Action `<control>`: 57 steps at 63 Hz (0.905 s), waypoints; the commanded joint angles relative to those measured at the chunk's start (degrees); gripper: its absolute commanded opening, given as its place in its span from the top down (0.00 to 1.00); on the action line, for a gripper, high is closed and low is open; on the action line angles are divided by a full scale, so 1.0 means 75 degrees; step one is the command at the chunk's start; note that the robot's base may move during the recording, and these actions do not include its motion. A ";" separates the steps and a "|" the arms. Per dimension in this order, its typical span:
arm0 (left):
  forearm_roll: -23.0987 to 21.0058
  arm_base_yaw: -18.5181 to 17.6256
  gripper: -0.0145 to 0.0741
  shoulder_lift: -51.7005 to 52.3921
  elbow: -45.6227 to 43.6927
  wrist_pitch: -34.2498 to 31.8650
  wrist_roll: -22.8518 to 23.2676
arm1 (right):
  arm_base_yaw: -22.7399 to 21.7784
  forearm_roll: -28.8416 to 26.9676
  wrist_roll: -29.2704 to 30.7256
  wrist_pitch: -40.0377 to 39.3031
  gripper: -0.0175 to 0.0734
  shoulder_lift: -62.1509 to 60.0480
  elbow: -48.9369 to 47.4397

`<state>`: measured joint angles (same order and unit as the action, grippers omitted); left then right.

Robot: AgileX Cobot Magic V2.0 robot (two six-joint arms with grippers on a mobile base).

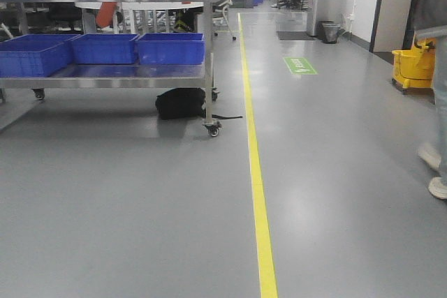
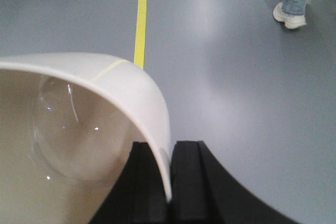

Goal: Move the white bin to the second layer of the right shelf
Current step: 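Drive along the aisle past the blue crate racks carrying the bin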

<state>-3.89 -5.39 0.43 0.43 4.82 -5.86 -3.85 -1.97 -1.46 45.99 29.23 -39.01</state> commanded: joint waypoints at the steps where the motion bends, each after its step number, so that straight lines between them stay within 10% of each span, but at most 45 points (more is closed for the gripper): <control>1: -0.0046 -0.0063 0.74 0.0101 0.0281 -0.0643 0.0020 | -0.0040 -0.0042 0.0009 -0.0669 0.75 0.0014 -0.0243; 57: -0.0046 -0.0063 0.74 0.0101 0.0281 -0.0643 0.0020 | -0.0040 -0.0042 0.0009 -0.0669 0.75 0.0014 -0.0243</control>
<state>-3.89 -5.39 0.43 0.43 4.82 -5.86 -3.85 -1.97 -1.46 45.99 29.23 -39.01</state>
